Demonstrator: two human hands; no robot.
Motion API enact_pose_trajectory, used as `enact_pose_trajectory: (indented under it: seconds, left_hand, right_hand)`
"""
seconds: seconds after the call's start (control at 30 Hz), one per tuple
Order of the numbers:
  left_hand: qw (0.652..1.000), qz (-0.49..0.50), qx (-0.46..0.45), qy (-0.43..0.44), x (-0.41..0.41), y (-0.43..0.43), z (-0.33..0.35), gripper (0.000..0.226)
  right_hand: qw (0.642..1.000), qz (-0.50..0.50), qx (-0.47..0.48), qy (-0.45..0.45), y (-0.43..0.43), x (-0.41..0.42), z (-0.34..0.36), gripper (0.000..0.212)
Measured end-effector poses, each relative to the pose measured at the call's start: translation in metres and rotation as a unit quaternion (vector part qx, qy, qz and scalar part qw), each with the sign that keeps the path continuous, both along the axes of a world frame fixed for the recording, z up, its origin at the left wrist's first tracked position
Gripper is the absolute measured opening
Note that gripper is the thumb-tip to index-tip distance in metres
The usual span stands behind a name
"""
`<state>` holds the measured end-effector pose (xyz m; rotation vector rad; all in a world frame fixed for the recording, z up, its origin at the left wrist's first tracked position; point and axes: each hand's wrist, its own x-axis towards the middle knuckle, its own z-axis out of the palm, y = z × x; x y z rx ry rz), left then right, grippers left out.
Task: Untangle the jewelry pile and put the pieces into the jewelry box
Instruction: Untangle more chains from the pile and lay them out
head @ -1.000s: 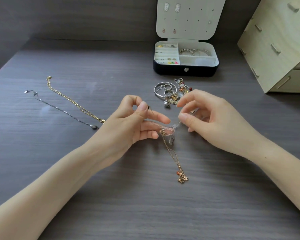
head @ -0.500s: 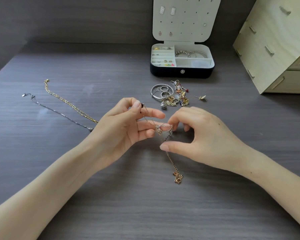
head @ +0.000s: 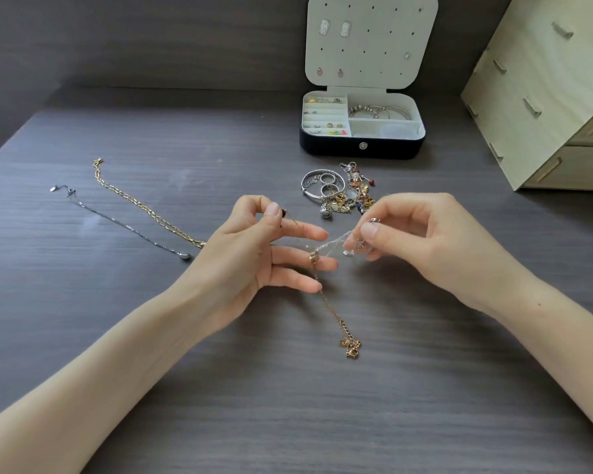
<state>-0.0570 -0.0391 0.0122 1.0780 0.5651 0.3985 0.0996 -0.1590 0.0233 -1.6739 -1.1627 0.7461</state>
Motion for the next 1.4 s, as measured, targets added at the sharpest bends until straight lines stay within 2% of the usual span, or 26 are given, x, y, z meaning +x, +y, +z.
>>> enact_pose_trajectory:
  seconds: [0.17,0.27,0.5,0.7,0.83,0.93,1.17,1.3,1.4]
  left_hand:
    - [1.0,-0.005,0.011,0.024,0.003,-0.004,0.0,0.017]
    - [0.997,-0.007,0.055,0.047,0.004,-0.006,0.0,0.017]
    - [0.97,-0.022,0.221,0.097,0.008,-0.014,-0.004,0.016]
    - [0.928,-0.028,0.353,0.117,0.012,-0.016,-0.007,0.018]
    - [0.878,-0.03,0.457,0.137,0.019,-0.017,-0.006,0.019]
    - [0.835,-0.018,0.53,0.146,0.028,-0.016,-0.008,0.014]
    - [0.772,0.009,0.617,0.153,0.039,-0.013,-0.013,0.012]
    - [0.718,0.042,0.674,0.167,0.041,-0.008,-0.018,0.014]
    - [0.701,0.045,0.686,0.19,0.042,-0.004,-0.022,0.017]
  right_hand:
    - [0.993,0.001,-0.017,0.119,0.001,-0.001,0.003,0.014]
    - [0.991,-0.003,-0.05,0.126,0.0,0.003,0.006,0.018]
    - [0.985,0.042,-0.169,0.02,-0.017,0.009,0.009,0.013]
    - [0.969,0.053,-0.176,-0.163,-0.028,0.008,0.009,0.012]
    - [0.958,0.023,-0.14,-0.248,-0.028,0.009,0.007,0.011]
    - [0.95,0.01,-0.143,-0.277,-0.026,0.012,0.006,0.006]
    - [0.941,0.015,-0.163,-0.298,-0.024,0.02,0.001,0.024]
    - [0.93,0.025,-0.17,-0.325,-0.026,0.021,0.002,0.026]
    - [0.915,0.033,-0.17,-0.365,-0.027,0.02,0.004,0.024]
